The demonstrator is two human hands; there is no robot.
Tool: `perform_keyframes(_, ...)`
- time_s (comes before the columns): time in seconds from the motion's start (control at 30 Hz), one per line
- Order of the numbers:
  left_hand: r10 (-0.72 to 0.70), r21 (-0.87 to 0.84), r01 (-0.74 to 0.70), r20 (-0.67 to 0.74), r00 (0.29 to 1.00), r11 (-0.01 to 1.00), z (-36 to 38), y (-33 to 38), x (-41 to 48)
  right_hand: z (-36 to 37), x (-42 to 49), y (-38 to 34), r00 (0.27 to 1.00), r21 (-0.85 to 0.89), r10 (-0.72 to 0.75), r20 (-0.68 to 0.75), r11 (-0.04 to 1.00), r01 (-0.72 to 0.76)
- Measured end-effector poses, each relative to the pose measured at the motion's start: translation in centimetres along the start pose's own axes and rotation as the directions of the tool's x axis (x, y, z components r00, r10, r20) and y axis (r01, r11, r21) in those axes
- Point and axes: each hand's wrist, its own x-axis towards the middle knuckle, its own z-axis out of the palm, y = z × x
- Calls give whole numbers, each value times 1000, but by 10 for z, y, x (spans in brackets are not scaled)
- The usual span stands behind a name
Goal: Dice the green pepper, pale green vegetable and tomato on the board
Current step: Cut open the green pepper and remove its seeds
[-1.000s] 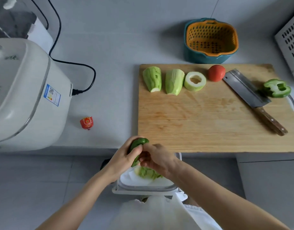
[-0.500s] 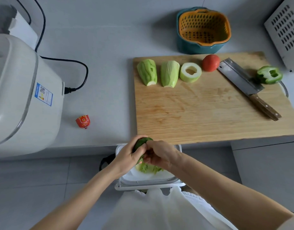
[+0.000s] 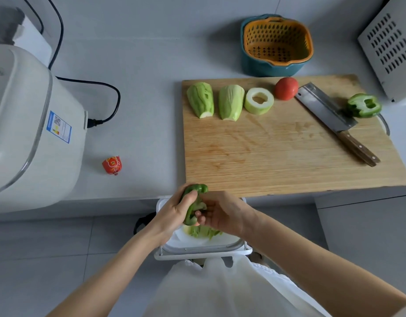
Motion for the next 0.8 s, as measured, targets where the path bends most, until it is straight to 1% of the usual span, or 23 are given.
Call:
perform_keyframes(0.13, -24, -50, 25, 18, 1000, 998, -3, 7, 2, 0, 1, 4, 999, -27, -49, -16, 998, 49)
perform_keyframes(0.27, -109, -149, 119, 75, 991, 982, -6, 13, 2, -1, 0, 1, 995, -124, -95, -9, 988, 93)
perform_keyframes(0.33, -128, -136, 140, 98, 987, 981, -7, 15, 1, -2, -1, 0, 995, -157, -96, -7, 983, 94)
perform_keyframes(0.4, -102, -17, 104, 71, 992, 994, -7, 16, 0, -4, -1, 0, 997, -172, -76, -25, 983, 70)
perform_keyframes(0.43, -57, 100, 52, 48, 997, 994, -7, 16, -1, -5, -1, 0, 997, -190, -59, -42, 980, 50)
perform_keyframes(0.47, 10, 246, -17, 28, 1000, 969, -8, 16, -1, -5, -1, -1, 997, -218, -41, -66, 976, 26)
perform_keyframes(0.5, 77, 381, -76, 12, 997, 922, -11, 17, -1, -7, -2, -1, 995, -248, -27, -91, 969, 4)
perform_keyframes(0.53, 114, 451, -96, -13, 993, 887, -16, 17, 0, -9, -3, -2, 993, -286, -26, -113, 958, -7)
perform_keyframes(0.57, 110, 447, -76, -50, 993, 891, -22, 19, 1, -11, -3, -2, 990, -347, -50, -130, 938, 1)
perform_keyframes(0.6, 56, 364, -18, -95, 994, 931, -28, 22, 1, -13, -4, -2, 985, -441, -96, -146, 897, 22)
perform_keyframes(0.63, -50, 221, 77, -125, 991, 972, -34, 25, 1, -15, -4, -2, 975, -553, -153, -158, 832, 41)
perform_keyframes(0.67, -179, 44, 185, -117, 977, 982, -39, 28, 1, -17, -3, 0, 964, -666, -208, -168, 745, 44)
perform_keyframes(0.7, -298, -116, 288, -73, 952, 951, -44, 30, 1, -20, 2, 3, 953, -767, -252, -169, 641, 34)
perform_keyframes(0.73, -384, -227, 372, -11, 923, 900, -47, 30, 1, -22, 7, 8, 948, -855, -279, -152, 518, 16)
perform_keyframes(0.8, -471, -337, 477, 105, 876, 812, -52, 29, 1, -27, 20, 19, 954, -971, -289, -85, 238, -15)
